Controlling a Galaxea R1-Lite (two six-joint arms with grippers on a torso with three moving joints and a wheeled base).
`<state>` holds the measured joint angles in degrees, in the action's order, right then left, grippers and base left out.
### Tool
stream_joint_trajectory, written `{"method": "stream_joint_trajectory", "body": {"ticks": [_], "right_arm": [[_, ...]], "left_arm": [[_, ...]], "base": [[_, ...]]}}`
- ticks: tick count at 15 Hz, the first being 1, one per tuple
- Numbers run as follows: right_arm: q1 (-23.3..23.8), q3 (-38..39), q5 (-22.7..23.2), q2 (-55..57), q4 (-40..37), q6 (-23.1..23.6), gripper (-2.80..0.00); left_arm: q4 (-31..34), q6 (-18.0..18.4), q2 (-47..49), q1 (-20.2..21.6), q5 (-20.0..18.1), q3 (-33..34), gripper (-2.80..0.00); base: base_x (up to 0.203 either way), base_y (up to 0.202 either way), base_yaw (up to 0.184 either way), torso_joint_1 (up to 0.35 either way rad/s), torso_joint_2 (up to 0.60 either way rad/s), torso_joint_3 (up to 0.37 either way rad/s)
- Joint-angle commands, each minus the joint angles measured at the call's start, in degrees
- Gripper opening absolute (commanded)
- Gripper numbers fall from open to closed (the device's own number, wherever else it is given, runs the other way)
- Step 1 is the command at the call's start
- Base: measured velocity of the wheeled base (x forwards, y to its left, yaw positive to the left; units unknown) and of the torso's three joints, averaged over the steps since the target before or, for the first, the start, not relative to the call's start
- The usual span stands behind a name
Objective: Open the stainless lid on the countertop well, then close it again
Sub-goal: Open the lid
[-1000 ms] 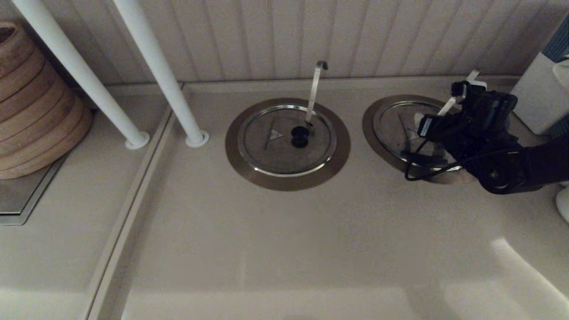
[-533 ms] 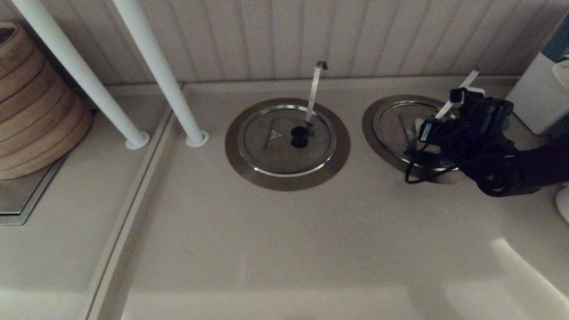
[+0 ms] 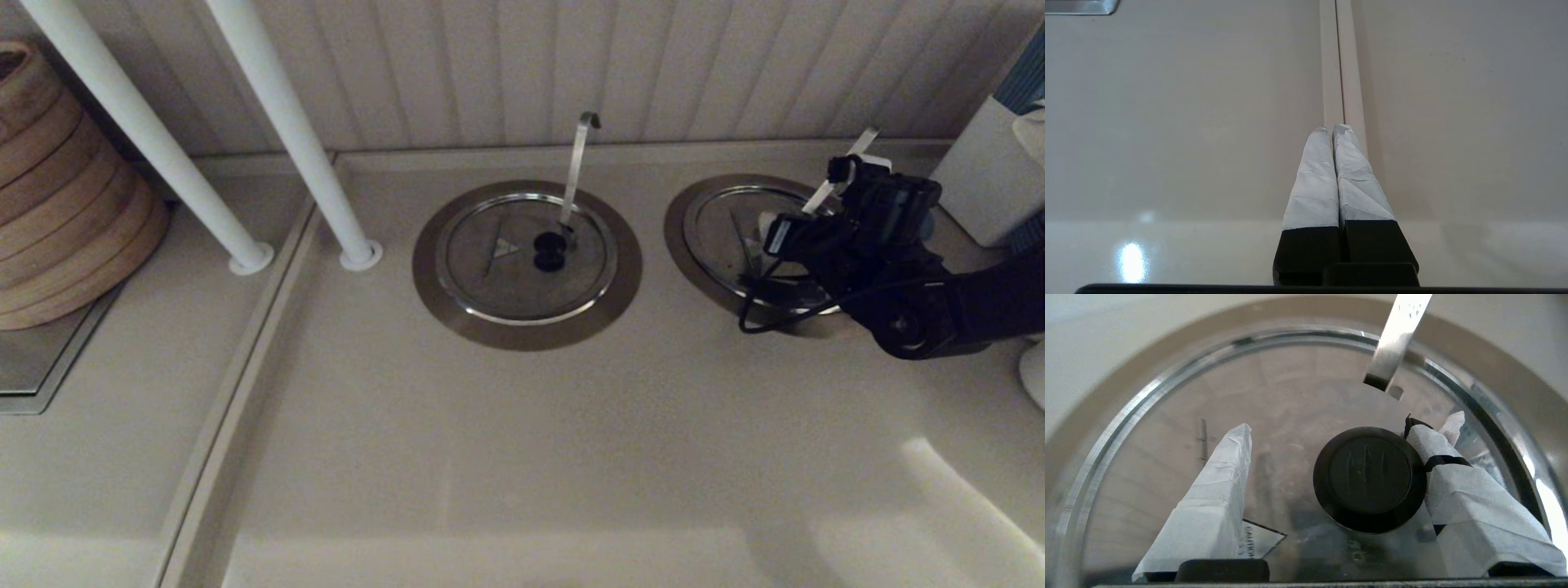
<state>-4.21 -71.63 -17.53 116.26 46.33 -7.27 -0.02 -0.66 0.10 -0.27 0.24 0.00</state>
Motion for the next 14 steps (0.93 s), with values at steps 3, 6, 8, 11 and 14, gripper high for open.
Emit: {"method": "stream_joint_trajectory", "body": {"ticks": [3, 6, 8, 11, 14], "right_arm": [[-1.41, 0.09, -0.05, -1.02, 0.34, -0.56, 0.00], [-1.66, 0.09, -0.05, -1.62, 0.33, -0.60, 0.00], [-2.42, 0.14, -0.05, -2.23, 0.34, -0.69, 0.00], [-3.95, 0.26, -0.13, -3.32, 0.34, -1.00, 0.00], [-4.67, 0.01, -0.14, -3.32, 0.33, -1.00, 0.00]], "left_arm": [[0.01, -0.04, -0.01, 0.00, 0.02, 0.00, -2.80], [-0.03, -0.04, -0.01, 0.00, 0.02, 0.00, -2.80], [0.01, -0.04, -0.01, 0.00, 0.02, 0.00, -2.80], [-0.06, -0.04, -0.01, 0.00, 0.02, 0.00, -2.80], [0.02, -0.04, -0.01, 0.00, 0.02, 0.00, -2.80]], "base": [[0.000, 0.000, 0.000, 0.000, 0.00, 0.000], [0.000, 0.000, 0.000, 0.000, 0.00, 0.000], [0.000, 0.000, 0.000, 0.000, 0.00, 0.000], [0.000, 0.000, 0.000, 0.000, 0.00, 0.000], [0.000, 0.000, 0.000, 0.000, 0.00, 0.000]]}}
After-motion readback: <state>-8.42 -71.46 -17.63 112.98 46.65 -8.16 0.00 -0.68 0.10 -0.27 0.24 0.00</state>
